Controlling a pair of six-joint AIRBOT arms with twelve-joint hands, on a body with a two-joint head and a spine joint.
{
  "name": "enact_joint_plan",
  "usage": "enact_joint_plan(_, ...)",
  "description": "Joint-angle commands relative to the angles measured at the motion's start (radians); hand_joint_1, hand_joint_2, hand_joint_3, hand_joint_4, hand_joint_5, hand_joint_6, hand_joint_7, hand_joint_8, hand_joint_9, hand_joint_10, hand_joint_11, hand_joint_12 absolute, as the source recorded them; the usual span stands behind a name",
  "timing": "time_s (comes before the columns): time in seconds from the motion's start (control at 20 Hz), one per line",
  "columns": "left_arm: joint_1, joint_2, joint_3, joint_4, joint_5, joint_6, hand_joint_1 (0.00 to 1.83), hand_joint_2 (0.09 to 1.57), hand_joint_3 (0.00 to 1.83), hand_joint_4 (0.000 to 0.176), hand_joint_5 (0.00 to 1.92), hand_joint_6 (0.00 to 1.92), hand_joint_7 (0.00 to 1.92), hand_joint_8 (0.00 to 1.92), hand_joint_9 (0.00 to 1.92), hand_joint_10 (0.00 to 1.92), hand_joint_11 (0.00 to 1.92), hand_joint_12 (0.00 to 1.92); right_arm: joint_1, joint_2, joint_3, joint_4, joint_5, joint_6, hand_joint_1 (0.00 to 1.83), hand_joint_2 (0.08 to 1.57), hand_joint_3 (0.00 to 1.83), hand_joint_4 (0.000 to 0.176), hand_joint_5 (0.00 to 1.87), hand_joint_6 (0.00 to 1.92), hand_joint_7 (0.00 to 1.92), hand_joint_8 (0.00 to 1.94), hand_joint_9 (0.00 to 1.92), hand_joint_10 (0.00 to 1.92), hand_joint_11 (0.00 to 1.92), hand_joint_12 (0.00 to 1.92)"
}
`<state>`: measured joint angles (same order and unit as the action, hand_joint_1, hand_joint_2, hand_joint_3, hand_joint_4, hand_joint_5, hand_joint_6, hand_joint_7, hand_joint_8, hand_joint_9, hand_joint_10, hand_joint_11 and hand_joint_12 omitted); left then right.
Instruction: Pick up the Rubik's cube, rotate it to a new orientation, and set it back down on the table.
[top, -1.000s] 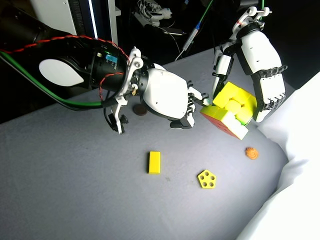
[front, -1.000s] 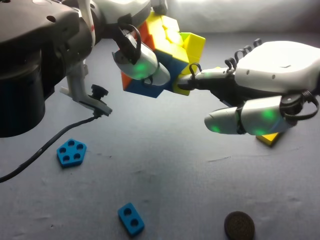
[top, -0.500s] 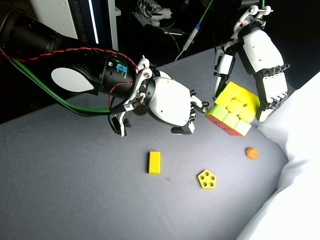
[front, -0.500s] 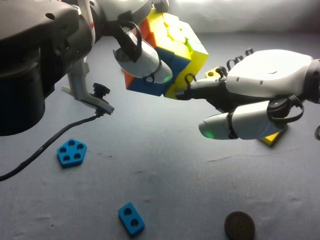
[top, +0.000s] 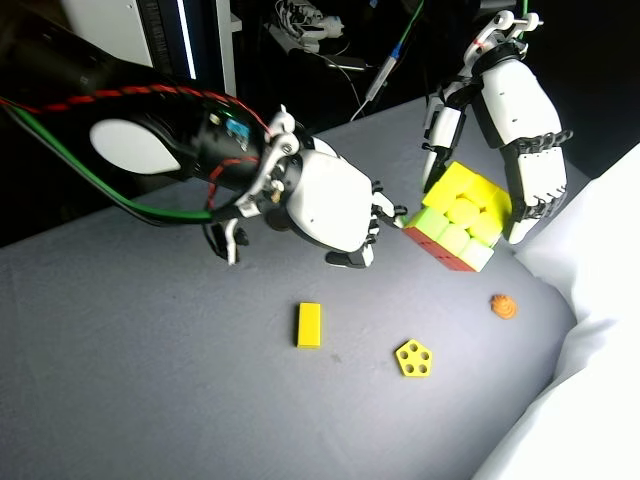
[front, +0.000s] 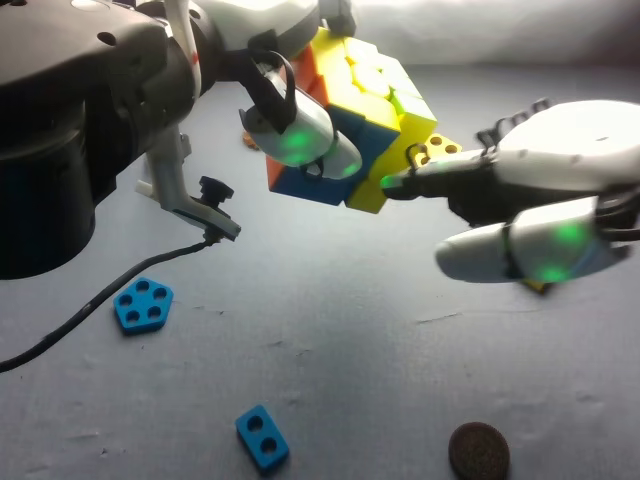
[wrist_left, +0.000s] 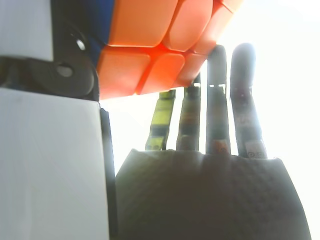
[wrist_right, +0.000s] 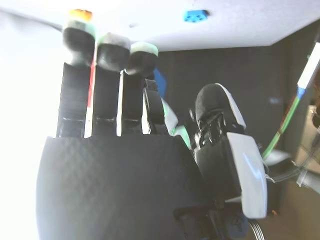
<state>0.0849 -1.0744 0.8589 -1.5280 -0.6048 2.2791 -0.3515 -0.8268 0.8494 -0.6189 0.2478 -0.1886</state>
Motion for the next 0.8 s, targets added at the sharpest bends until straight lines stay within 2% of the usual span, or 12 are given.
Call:
enact_joint_plan(0.0, -0.020, 0.007, -0.002, 0.065, -0.021, -0.010, 1.21, 1.09, 0.00, 0.000, 0.42, 0.90, 0.29, 1.38, 0.31, 1.45, 0.24, 1.58, 0.015, 0.013, -0.006, -0.032, 0.173, 0.070, 0.00, 1.37, 0.00, 0.000, 0.19, 0.01, 0.70, 1.90, 0.80, 1.92, 0.65, 1.92)
enact_joint_plan(0.05, -0.020, 0.007, -0.004, 0.065, -0.025, -0.011, 1.21, 1.12, 0.00, 0.000, 0.40, 0.92, 0.28, 1.38, 0.30, 1.44, 0.23, 1.59, 0.016, 0.040, -0.006, -0.133, 0.233, 0.186, 0.00, 1.37, 0.00, 0.000, 0.19, 0.01, 0.68, 1.90, 0.78, 1.92, 0.64, 1.92)
enact_joint_plan(0.15, -0.016, 0.008, -0.006, 0.065, -0.025, -0.012, 1.22, 1.13, 0.00, 0.000, 0.40, 0.94, 0.28, 1.38, 0.30, 1.44, 0.24, 1.59, 0.022, 0.076, -0.006, -0.180, 0.317, 0.245, 0.00, 1.37, 0.00, 0.000, 0.18, 0.00, 0.71, 1.91, 0.82, 1.92, 0.68, 1.92)
enact_joint_plan(0.3, -0.007, 0.015, -0.007, 0.086, -0.025, -0.035, 1.20, 1.11, 0.00, 0.000, 0.40, 0.93, 0.28, 1.37, 0.28, 1.47, 0.20, 1.65, 0.064, 0.091, 0.000, -0.175, 0.277, 0.241, 0.00, 1.37, 0.00, 0.000, 0.18, 0.00, 0.69, 1.92, 0.83, 1.92, 0.70, 1.92)
enact_joint_plan(0.45, 0.021, 0.032, -0.011, 0.145, -0.025, -0.108, 1.21, 1.13, 0.00, 0.000, 0.40, 0.94, 0.29, 1.36, 0.30, 1.45, 0.23, 1.62, 0.090, 0.090, 0.018, -0.021, 0.248, 0.074, 0.00, 1.36, 0.00, 0.000, 0.18, 0.00, 0.62, 1.85, 0.73, 1.92, 0.60, 1.92)
enact_joint_plan(0.5, 0.032, 0.038, -0.012, 0.176, -0.029, -0.147, 1.21, 1.13, 0.00, 0.000, 0.40, 0.95, 0.30, 1.36, 0.31, 1.44, 0.25, 1.61, 0.094, 0.090, 0.023, 0.020, 0.248, 0.019, 0.00, 1.36, 0.00, 0.000, 0.19, 0.01, 0.54, 1.71, 0.61, 1.92, 0.57, 1.92)
enact_joint_plan(0.55, 0.049, 0.046, -0.017, 0.211, -0.042, -0.192, 1.20, 1.13, 0.00, 0.000, 0.38, 0.99, 0.30, 1.38, 0.30, 1.45, 0.22, 1.63, 0.099, 0.090, 0.025, 0.075, 0.243, -0.050, 0.00, 1.35, 0.00, 0.000, 0.19, 0.01, 0.41, 1.42, 0.42, 1.86, 0.40, 1.92)
enact_joint_plan(0.6, 0.068, 0.055, -0.022, 0.244, -0.053, -0.232, 1.21, 1.12, 0.00, 0.000, 0.38, 0.98, 0.30, 1.37, 0.31, 1.45, 0.23, 1.62, 0.103, 0.088, 0.026, 0.161, 0.235, -0.151, 0.00, 1.34, 0.00, 0.000, 0.21, 0.01, 0.38, 1.10, 0.30, 1.66, 0.22, 1.92)
enact_joint_plan(0.65, 0.087, 0.063, -0.025, 0.278, -0.056, -0.278, 1.21, 1.12, 0.00, 0.000, 0.40, 0.93, 0.30, 1.35, 0.30, 1.44, 0.22, 1.62, 0.106, 0.085, 0.025, 0.275, 0.234, -0.276, 0.00, 1.33, 0.00, 0.000, 0.21, 0.01, 0.35, 0.70, 0.23, 1.37, 0.04, 1.86)
enact_joint_plan(0.7, 0.108, 0.067, -0.025, 0.325, -0.061, -0.341, 1.20, 1.12, 0.00, 0.000, 0.41, 0.91, 0.30, 1.36, 0.30, 1.45, 0.23, 1.62, 0.109, 0.083, 0.025, 0.337, 0.230, -0.347, 0.00, 1.33, 0.00, 0.000, 0.21, 0.01, 0.36, 0.38, 0.21, 1.14, 0.01, 1.76)
enact_joint_plan(0.75, 0.137, 0.069, -0.026, 0.387, -0.085, -0.427, 1.23, 1.11, 0.00, 0.000, 0.42, 0.91, 0.31, 1.37, 0.31, 1.46, 0.24, 1.62, 0.113, 0.080, 0.025, 0.410, 0.224, -0.413, 0.00, 1.32, 0.00, 0.000, 0.21, 0.00, 0.32, 0.18, 0.18, 0.86, 0.00, 1.56)
